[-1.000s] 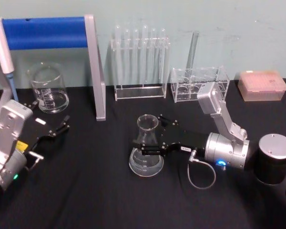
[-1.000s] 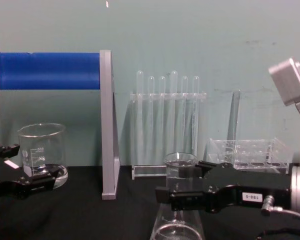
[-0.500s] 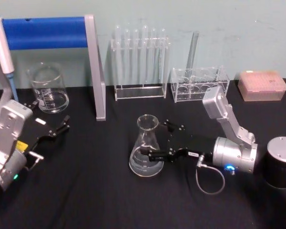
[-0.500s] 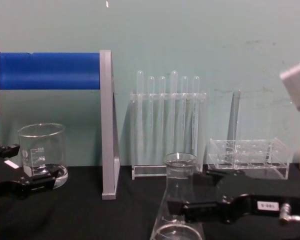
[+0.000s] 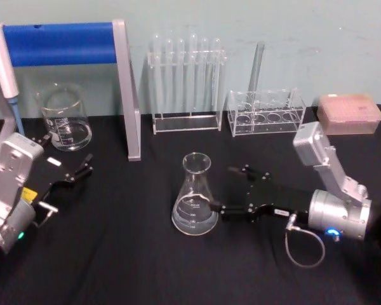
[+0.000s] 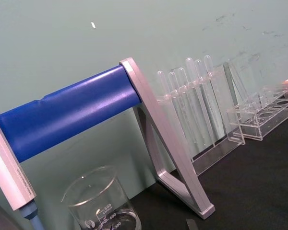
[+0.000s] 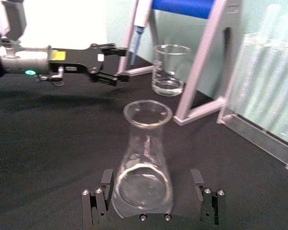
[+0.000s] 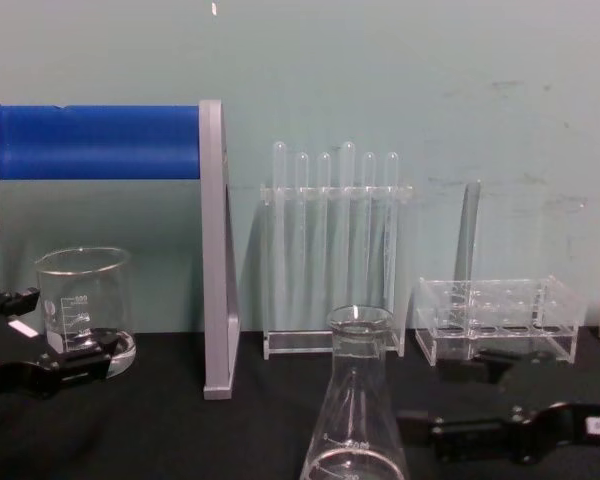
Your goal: Grasp the erlenmeyer flask with one hand, shake it three times, then place it back.
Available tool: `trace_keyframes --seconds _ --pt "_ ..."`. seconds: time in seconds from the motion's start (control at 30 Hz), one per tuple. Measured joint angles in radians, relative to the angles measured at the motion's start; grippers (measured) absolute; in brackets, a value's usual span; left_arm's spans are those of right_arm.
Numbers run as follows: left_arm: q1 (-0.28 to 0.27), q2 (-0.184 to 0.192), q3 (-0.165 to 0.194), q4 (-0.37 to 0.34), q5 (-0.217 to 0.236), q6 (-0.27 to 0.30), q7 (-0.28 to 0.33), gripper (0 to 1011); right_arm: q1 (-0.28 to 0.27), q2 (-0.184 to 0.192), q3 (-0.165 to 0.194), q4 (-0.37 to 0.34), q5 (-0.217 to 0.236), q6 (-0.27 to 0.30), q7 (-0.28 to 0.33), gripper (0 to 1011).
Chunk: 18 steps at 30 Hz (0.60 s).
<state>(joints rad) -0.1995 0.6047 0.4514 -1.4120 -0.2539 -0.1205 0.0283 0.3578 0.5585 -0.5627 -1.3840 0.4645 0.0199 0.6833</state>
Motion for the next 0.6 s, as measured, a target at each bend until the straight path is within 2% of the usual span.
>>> trace_keyframes --seconds 0.13,0.17,0.23,0.4,0.6 --pt "0.0 0.0 0.0 0.0 0.0 0.0 0.0 1001 -0.033 0.01 0.039 -0.025 0.014 0.006 -0.055 1003" --pt "0.0 0.0 0.0 0.0 0.0 0.0 0.0 1001 -0.033 0.01 0.039 -0.025 0.014 0.006 -0.055 1003" --pt "0.0 0.0 0.0 0.0 0.0 0.0 0.0 1001 -0.051 0.004 0.066 -0.035 0.024 0.013 -0.094 1003" --pt "0.0 0.0 0.0 0.0 0.0 0.0 0.0 1001 -0.085 -0.028 0.12 -0.053 0.031 0.012 -0.192 1003" --pt "0.0 0.0 0.0 0.0 0.0 0.0 0.0 1001 -0.115 -0.088 0.174 -0.064 0.014 -0.044 -0.306 1003"
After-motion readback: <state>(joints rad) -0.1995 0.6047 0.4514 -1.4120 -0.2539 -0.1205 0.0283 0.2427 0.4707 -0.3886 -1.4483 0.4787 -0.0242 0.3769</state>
